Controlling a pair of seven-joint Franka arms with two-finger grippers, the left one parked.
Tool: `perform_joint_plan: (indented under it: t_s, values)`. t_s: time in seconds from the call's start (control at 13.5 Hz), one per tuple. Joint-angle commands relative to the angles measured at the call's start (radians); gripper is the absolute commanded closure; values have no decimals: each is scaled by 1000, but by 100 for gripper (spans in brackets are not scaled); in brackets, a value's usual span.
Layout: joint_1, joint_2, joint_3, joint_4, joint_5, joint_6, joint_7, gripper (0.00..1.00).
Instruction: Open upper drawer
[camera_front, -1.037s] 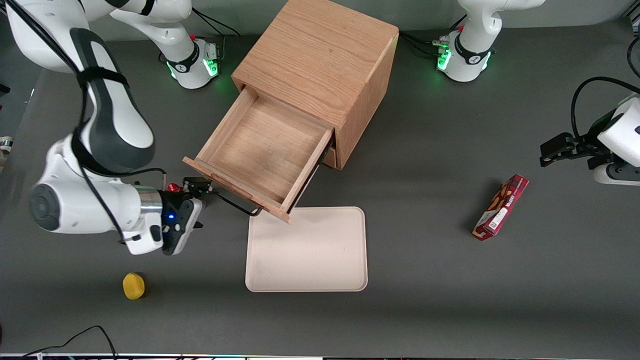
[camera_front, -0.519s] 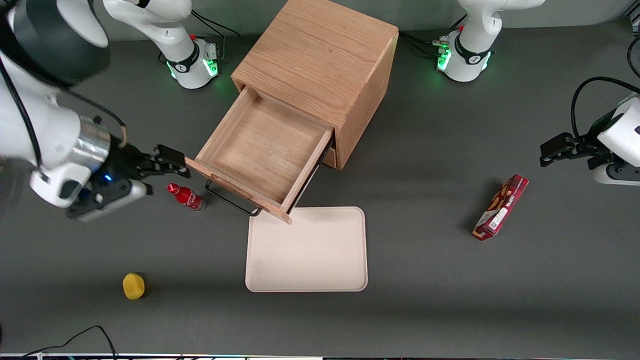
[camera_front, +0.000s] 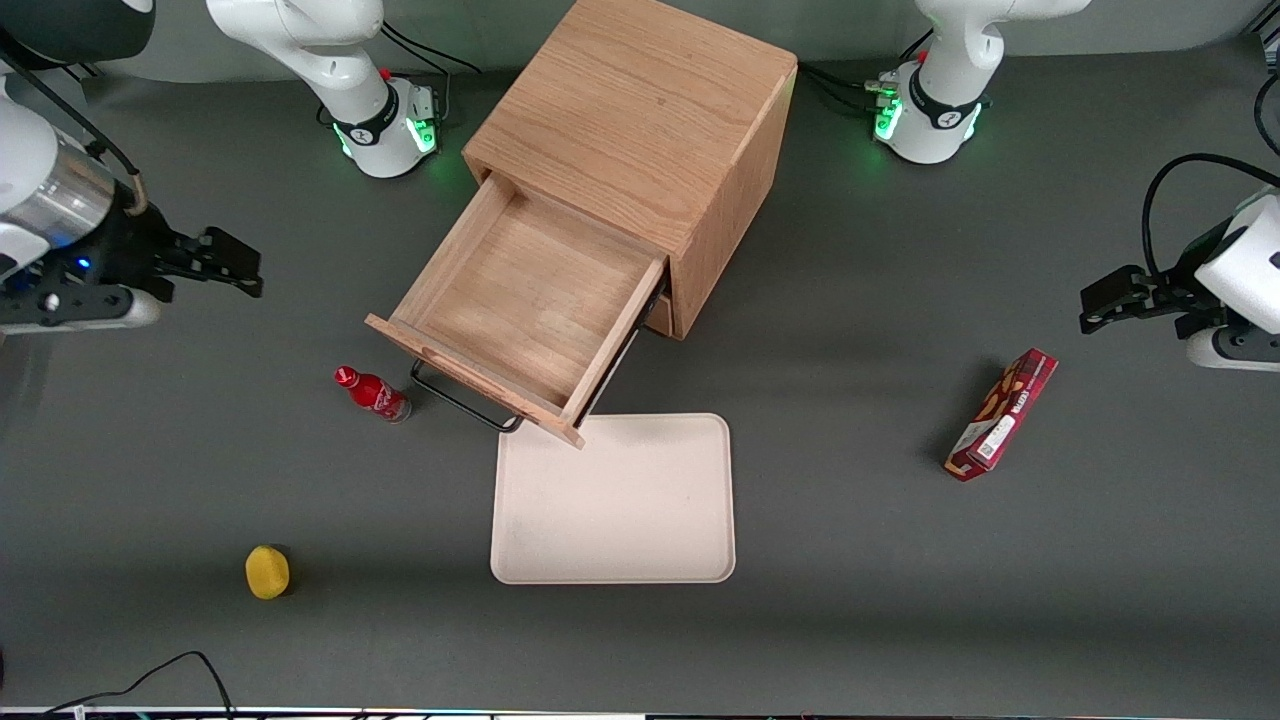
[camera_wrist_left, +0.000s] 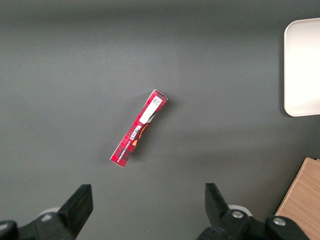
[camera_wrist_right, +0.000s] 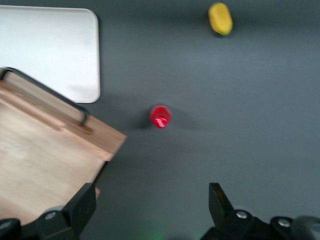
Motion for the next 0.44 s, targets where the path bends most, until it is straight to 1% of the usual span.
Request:
perform_joint_plan:
  t_s: [0.0,0.15,0.37]
  values:
    - [0,-222,-55,-326,23,159,-31,0]
    - [6,-201,-64,-304,21,158,-61,0]
    - [7,-137,-65,-210,27,140,-60,0]
